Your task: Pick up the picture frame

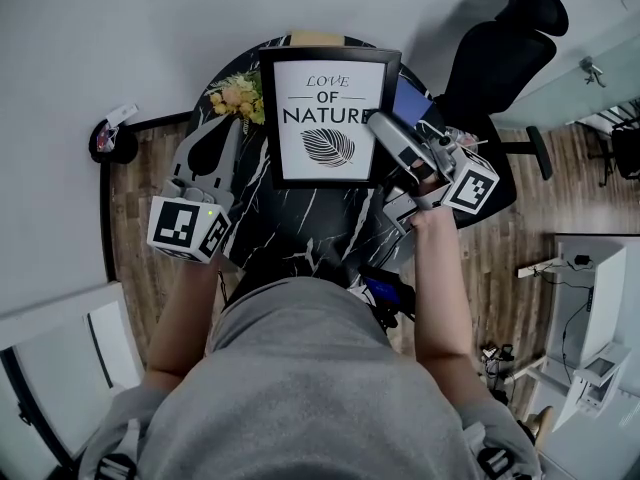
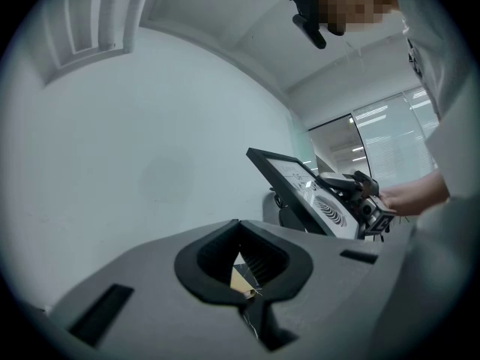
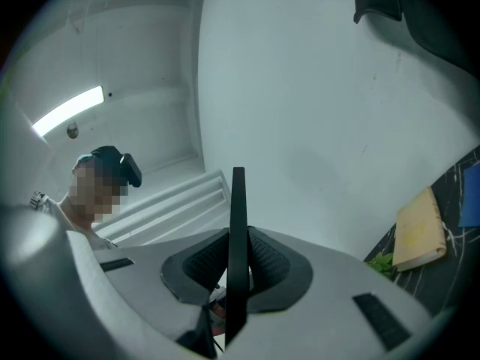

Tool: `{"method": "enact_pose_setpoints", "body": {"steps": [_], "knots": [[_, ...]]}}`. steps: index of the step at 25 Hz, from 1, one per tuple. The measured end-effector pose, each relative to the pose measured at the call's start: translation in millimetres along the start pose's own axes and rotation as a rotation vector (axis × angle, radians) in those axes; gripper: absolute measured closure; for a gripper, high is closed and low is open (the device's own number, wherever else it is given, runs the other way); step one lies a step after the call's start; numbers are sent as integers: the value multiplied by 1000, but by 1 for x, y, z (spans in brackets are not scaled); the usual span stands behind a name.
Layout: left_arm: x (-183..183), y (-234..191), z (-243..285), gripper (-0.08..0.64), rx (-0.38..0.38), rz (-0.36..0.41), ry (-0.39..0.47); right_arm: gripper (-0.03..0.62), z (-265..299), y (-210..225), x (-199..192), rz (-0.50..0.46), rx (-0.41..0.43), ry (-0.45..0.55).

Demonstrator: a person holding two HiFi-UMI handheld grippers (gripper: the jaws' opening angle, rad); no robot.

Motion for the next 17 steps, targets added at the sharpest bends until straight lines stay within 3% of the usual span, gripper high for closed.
{"method": "enact_pose_setpoints", "body": {"steps": [11,17], "knots": [[-5,-1,-1,552,0,-5,-3,512,-1,2,-2,19,4,17],[-6,-2,0,552,1,-5,-2,512,-5,9,-1,-21,-28,6]]}}
Point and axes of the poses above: the fingertips, and each gripper's own axes: z forward along the fingers, y to its right, x out of its top, the point moved 5 cm from there along -z, backward along the fingers, and after that the axes turned 14 degrees about -x, right-handed, at the moved point
